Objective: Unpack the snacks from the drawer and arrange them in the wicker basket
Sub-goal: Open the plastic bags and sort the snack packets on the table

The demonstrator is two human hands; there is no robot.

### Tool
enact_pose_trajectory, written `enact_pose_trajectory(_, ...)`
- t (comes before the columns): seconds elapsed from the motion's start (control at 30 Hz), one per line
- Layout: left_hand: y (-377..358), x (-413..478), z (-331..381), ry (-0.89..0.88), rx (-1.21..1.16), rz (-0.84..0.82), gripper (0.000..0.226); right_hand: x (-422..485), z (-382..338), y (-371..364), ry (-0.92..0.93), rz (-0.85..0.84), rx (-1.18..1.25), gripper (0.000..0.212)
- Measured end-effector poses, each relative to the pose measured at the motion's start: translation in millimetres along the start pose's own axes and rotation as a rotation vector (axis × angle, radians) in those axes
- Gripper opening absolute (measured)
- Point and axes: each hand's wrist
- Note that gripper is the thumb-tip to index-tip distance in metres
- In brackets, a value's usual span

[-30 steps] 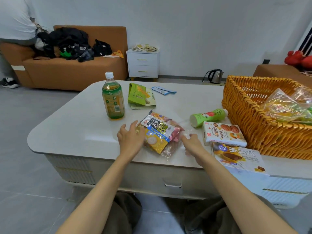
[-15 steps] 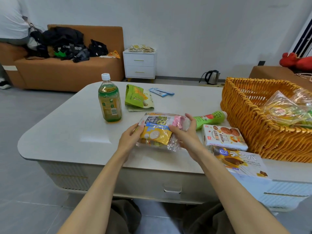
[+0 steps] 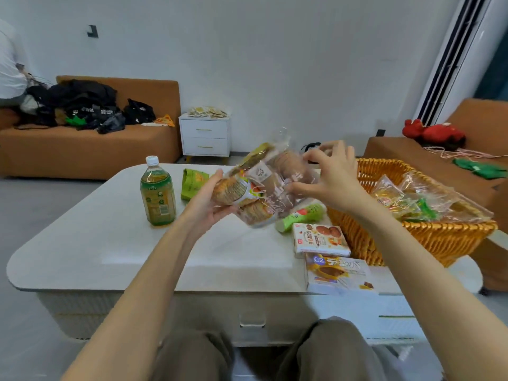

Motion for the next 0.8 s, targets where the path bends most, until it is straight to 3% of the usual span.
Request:
enact_pose_trajectory(0.03,-5,-4,8,0.034,-0.006,-0.010,0.044,2,-1,10,-0.009,-0.050,0.024,0.052)
enact_pose_trajectory(0.13,-21,-18,30,0.086,0.004,-0.091,0.060,-4,-1,34,-0.268,-0.218,0.492,0.044)
enact_pose_trajectory(0.23,-49,-36,35,-0.034,0.259,-0.125,0.055,-18,4,53,-0.432,-0.140,0.694,0.032)
enact_pose_trajectory(0.3,-70,-47,31,-0.053,0.252,-0.193,0.056,-23,8,60,-0.522,-0.108,0.772,0.033)
enact_pose_trajectory(0.4,-98,-60,26,-0.012,0.083,-0.253,0.047,-28,12,73,-0.543,-0.120,0.798,0.047)
enact_pose_trajectory(0.57,-153,-55,20,-0.048,0.096,-0.159,0.053,-31,43,97,-0.638,-0.091,0.730,0.063)
enact_pose_trajectory(0.67,-187,-45,19,-0.111,0.197,-0.132,0.055,-23,71,108,-0.744,0.024,0.769,0.046)
enact_pose_trajectory(0.7,-196,-39,20,-0.146,0.245,-0.117,0.055,-18,80,114,-0.758,0.077,0.772,0.052)
enact_pose_trajectory(0.8,-221,-15,16,-0.188,0.347,-0.083,0.047,-1,121,121,-0.780,0.192,0.647,0.121)
Point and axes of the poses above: each hand's wrist, its own x-axis towards the middle knuckle, its own y-axis out of the back of the hand, z = x × y, and after that the axes turned 7 degrees about z, right-handed
